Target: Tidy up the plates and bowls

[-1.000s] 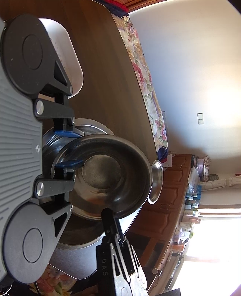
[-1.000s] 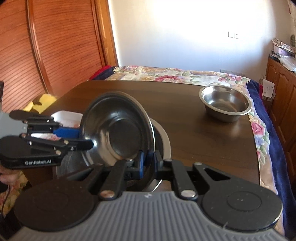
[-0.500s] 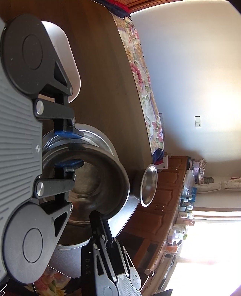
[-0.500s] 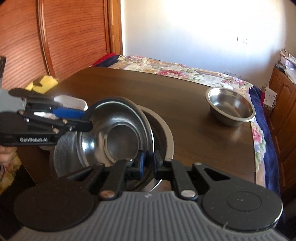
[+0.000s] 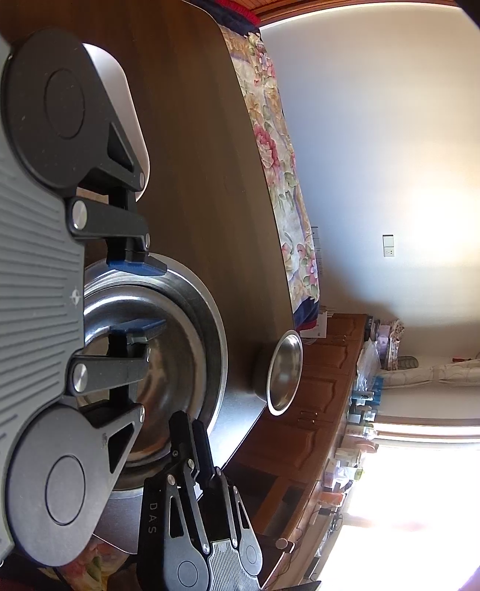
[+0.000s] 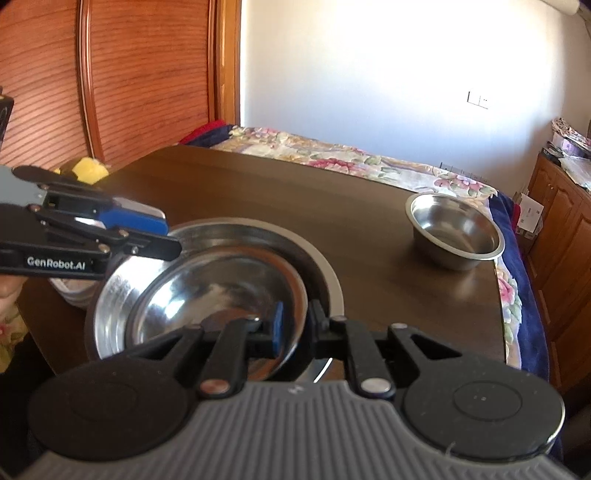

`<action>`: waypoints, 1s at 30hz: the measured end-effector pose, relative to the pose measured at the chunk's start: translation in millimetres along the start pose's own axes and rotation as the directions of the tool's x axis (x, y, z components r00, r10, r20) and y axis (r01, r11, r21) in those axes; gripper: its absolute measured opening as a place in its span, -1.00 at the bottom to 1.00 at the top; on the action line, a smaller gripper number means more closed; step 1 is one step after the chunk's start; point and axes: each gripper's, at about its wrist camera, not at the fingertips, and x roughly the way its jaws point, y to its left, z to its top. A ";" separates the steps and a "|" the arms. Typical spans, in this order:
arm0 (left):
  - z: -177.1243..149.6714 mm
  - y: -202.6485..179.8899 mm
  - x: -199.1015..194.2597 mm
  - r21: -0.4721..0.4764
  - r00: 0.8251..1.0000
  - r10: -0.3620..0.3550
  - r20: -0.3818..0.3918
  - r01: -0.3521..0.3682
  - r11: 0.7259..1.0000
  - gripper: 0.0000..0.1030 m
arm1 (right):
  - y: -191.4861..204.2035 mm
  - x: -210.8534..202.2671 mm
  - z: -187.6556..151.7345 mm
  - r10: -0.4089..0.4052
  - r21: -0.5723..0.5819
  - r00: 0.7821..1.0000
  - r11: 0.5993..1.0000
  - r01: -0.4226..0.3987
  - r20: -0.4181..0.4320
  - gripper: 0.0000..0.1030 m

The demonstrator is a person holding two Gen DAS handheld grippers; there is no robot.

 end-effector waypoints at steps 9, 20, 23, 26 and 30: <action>10.4 -1.6 4.3 0.005 1.000 -0.004 0.011 0.004 1.000 -0.44 | -9.7 -8.9 6.2 0.011 0.023 0.996 1.000 -0.013 0.091 -0.71; 47.0 -7.2 24.8 0.031 1.000 0.007 0.030 -0.008 1.000 -0.44 | -48.8 -10.0 22.5 -0.066 0.063 0.985 0.996 0.056 0.162 -0.70; 56.0 -9.5 31.5 0.038 0.999 0.003 0.032 -0.004 0.999 -0.44 | -63.8 -8.0 25.2 -0.094 0.091 0.981 0.993 0.079 0.168 -0.70; 64.5 -11.5 38.0 0.045 0.999 -0.007 0.032 0.005 0.999 -0.44 | -74.9 -6.5 27.4 -0.121 0.102 0.978 0.989 0.104 0.173 -0.70; 78.2 -17.2 48.3 0.057 0.999 -0.023 0.034 0.021 0.998 -0.36 | -90.9 -3.0 29.9 -0.152 0.120 0.972 0.984 0.132 0.177 -0.69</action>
